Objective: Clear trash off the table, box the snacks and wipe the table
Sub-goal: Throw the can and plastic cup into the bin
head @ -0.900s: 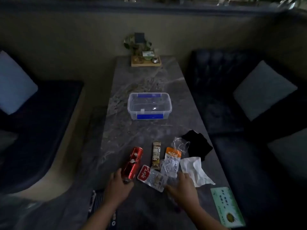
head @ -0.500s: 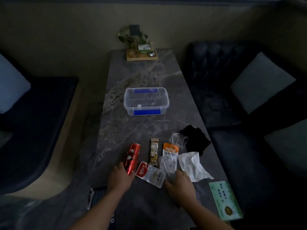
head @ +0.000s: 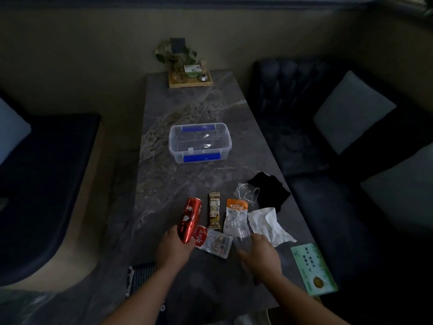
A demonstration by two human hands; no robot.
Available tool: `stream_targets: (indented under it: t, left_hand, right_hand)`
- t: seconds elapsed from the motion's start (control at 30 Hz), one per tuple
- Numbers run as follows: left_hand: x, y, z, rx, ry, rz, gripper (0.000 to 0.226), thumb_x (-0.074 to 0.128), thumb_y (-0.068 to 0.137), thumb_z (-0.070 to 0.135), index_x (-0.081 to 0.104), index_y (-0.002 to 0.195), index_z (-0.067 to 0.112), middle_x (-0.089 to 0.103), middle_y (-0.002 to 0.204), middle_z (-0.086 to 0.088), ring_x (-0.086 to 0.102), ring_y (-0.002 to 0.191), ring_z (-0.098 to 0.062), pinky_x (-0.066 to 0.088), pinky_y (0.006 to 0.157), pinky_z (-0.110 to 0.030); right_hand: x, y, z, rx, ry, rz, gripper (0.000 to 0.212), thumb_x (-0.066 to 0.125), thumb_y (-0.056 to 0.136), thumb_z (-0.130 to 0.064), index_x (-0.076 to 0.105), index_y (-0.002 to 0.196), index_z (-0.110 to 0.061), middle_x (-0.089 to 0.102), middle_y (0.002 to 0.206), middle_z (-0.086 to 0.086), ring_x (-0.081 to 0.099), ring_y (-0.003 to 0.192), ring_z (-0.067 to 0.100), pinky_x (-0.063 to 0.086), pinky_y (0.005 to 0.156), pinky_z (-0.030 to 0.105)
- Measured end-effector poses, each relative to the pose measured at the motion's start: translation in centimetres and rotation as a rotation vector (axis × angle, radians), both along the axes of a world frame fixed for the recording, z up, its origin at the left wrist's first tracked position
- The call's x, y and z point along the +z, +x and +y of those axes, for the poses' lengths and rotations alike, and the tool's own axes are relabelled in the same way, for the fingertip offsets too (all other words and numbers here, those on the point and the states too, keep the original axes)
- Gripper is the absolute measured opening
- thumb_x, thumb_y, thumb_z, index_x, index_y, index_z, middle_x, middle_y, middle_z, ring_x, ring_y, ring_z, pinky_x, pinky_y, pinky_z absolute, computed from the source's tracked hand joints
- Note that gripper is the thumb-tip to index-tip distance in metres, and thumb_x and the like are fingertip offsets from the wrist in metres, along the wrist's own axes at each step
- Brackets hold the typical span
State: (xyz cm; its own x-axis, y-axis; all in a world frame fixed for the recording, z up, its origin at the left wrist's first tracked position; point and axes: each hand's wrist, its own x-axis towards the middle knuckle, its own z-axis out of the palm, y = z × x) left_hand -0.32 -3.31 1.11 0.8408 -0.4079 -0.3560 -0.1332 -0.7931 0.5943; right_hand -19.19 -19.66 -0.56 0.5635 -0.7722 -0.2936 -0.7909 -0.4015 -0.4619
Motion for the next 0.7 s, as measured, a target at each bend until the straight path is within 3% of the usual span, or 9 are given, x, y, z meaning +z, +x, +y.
stream_targets:
  t: [0.17, 0.3, 0.37, 0.5, 0.7]
  left_hand:
    - [0.8, -1.3, -0.2, -0.046, -0.079, -0.015, 0.057, 0.077, 0.081, 0.041, 0.057, 0.13, 0.022, 0.064, 0.121, 0.0, 0.063, 0.104, -0.017, 0.05, 0.082, -0.031]
    - [0.6, -3.5, -0.1, -0.136, -0.18, 0.014, 0.051, 0.078, 0.079, 0.04, 0.059, 0.125, 0.029, 0.065, 0.114, 0.007, 0.063, 0.097, -0.01, 0.055, 0.082, -0.033]
    - [0.5, -5.1, -0.2, -0.209, -0.208, 0.026, 0.051, 0.078, 0.079, 0.039, 0.059, 0.125, 0.03, 0.065, 0.113, 0.008, 0.063, 0.095, -0.008, 0.054, 0.079, -0.028]
    - [0.5, -8.7, -0.3, -0.277, -0.235, 0.092, 0.061, 0.079, 0.08, 0.035, 0.055, 0.134, 0.024, 0.063, 0.122, 0.003, 0.061, 0.105, -0.014, 0.05, 0.088, -0.029]
    - [0.6, -14.2, -0.3, -0.384, -0.18, 0.039, 0.058, 0.078, 0.077, 0.04, 0.059, 0.13, 0.026, 0.064, 0.118, 0.004, 0.06, 0.098, -0.012, 0.051, 0.087, -0.034]
  right_hand:
    - [1.4, -1.2, 1.5, -0.073, -0.039, -0.023, 0.041, 0.064, 0.078, -0.057, 0.056, 0.11, -0.032, 0.05, 0.097, -0.014, 0.054, 0.085, 0.006, 0.046, 0.065, 0.026]
    - [2.0, -3.6, 2.6, -0.147, -0.057, -0.022, 0.031, 0.068, 0.076, -0.053, 0.051, 0.098, -0.037, 0.056, 0.1, -0.012, 0.049, 0.081, 0.004, 0.04, 0.06, 0.022]
    - [2.1, -5.2, 3.2, -0.196, -0.056, -0.033, 0.039, 0.069, 0.077, -0.052, 0.056, 0.108, -0.034, 0.056, 0.107, -0.011, 0.054, 0.091, 0.008, 0.044, 0.068, 0.024]
    - [1.9, -8.8, 4.5, -0.281, -0.036, -0.027, 0.056, 0.071, 0.077, -0.051, 0.058, 0.126, -0.026, 0.06, 0.118, -0.004, 0.061, 0.106, 0.013, 0.054, 0.085, 0.032]
    - [2.2, -15.1, 5.7, -0.422, 0.026, -0.112, 0.04, 0.071, 0.075, -0.05, 0.061, 0.109, -0.031, 0.064, 0.102, -0.008, 0.065, 0.09, 0.008, 0.061, 0.074, 0.035]
